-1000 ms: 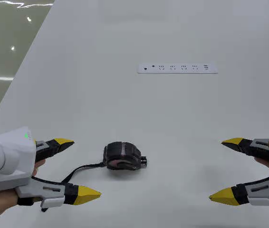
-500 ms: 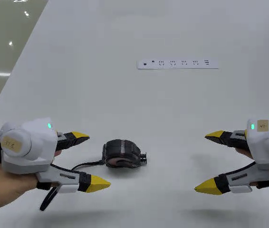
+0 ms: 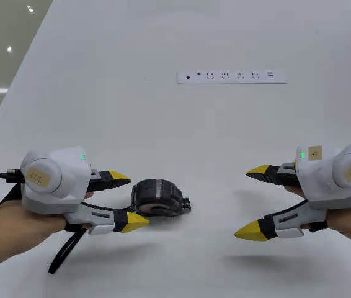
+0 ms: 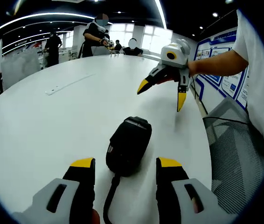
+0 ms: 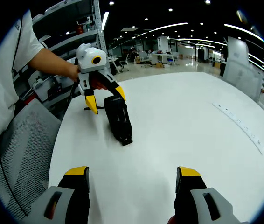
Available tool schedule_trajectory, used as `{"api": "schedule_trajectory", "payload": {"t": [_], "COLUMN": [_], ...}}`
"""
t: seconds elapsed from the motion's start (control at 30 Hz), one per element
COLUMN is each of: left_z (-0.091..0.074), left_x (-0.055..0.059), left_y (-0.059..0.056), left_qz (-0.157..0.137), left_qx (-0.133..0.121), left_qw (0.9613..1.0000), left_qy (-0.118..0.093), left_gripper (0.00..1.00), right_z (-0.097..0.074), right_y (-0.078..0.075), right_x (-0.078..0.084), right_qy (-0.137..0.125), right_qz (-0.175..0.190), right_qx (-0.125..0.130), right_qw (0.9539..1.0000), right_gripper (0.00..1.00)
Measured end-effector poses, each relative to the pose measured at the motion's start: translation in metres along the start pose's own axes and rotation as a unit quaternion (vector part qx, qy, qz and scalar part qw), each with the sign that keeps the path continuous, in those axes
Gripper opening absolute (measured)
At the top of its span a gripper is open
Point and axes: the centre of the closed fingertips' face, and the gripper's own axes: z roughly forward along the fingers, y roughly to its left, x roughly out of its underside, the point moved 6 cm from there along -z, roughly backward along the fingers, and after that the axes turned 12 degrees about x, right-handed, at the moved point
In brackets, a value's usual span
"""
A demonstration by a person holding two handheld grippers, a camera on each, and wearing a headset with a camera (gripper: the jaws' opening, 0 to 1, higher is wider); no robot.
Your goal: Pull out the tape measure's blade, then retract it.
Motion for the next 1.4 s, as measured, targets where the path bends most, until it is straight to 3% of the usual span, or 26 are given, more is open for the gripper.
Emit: {"api": "schedule_trajectory", "payload": {"t": [0.5, 0.9, 1.4], "left_z": [0.015, 0.016, 0.015], "left_x": [0.001, 0.001, 0.001], "left_y": [0.006, 0.006, 0.007], "left_qz": [0.014, 0.032, 0.033], "left_qx": [0.015, 0.026, 0.032], "left_qw": [0.9998, 0.999, 0.9987], "left_qy": [0.005, 0.017, 0.022], "left_gripper": [0.31, 0.29, 0.28], "right_z": [0.021, 0.031, 0.062], "right_y": [0.002, 0.005, 0.011], "right_x": [-0.001, -0.006, -0.017], "right_qy": [-0.001, -0.01, -0.028], "right_qz": [-0.003, -0.013, -0.049], "right_qx": [-0.022, -0.028, -0.046], "right_qw": [0.9998, 0.9995, 0.9973], "right_gripper": [0.69, 0.6, 0.38]}}
